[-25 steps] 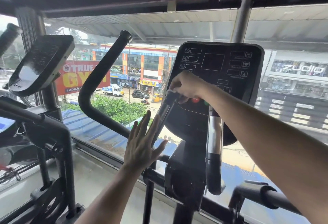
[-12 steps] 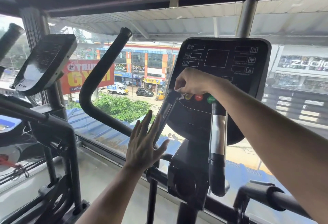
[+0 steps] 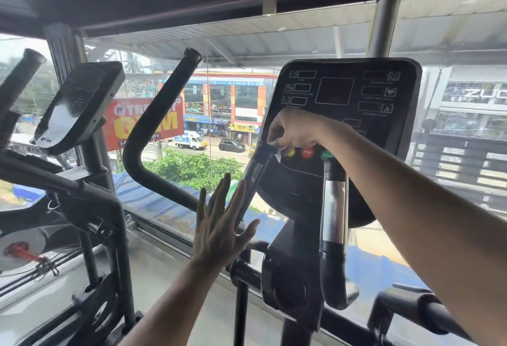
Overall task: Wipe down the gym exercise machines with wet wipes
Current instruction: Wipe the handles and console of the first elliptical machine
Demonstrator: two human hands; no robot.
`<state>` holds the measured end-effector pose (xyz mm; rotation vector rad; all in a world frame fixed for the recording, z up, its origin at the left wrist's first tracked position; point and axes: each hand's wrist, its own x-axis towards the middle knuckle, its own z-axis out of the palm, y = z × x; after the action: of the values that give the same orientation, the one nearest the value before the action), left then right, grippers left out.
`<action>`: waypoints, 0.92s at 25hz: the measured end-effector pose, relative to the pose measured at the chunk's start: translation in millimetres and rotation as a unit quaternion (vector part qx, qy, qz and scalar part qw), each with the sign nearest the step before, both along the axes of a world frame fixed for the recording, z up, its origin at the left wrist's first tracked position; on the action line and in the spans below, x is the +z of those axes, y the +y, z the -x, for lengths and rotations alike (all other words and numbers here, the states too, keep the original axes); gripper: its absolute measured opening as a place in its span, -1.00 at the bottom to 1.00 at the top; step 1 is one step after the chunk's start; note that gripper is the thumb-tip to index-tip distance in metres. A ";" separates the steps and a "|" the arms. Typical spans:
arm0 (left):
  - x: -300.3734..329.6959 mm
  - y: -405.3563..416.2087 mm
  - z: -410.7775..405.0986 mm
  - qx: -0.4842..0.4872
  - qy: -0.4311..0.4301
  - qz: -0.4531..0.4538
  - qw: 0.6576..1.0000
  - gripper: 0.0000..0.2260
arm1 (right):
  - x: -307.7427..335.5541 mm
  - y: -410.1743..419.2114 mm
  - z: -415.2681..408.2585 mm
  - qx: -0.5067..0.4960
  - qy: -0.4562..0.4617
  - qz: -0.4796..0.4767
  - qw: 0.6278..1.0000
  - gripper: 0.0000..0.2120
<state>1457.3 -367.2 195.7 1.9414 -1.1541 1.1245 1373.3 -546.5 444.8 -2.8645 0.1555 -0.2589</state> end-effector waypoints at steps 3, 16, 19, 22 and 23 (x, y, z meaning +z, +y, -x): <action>1.0 -0.8 0.2 0.019 -0.004 -0.007 1.000 -0.29 | 10.7 -3.7 6.1 0.014 0.025 0.012 1.000 -0.92; 7.2 10.6 9.4 0.032 0.034 -0.070 0.996 -0.25 | 1.3 16.5 6.0 -0.038 -0.044 0.031 0.998 -0.88; 5.6 27.7 9.5 0.041 0.044 -0.127 0.990 -0.25 | -10.5 23.7 18.0 -0.082 -0.111 0.020 0.990 -0.89; 4.6 41.4 6.9 0.046 0.042 -0.169 0.984 -0.25 | -38.3 45.8 20.0 -0.053 -0.206 0.033 0.976 -0.88; 5.9 43.9 7.4 0.046 0.044 -0.178 0.982 -0.24 | -43.4 50.1 16.3 -0.038 -0.207 0.046 0.977 -0.87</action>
<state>1450.0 -323.3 201.6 2.3116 -1.2968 0.9135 1357.0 -496.4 401.4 -2.8204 0.1755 -0.8872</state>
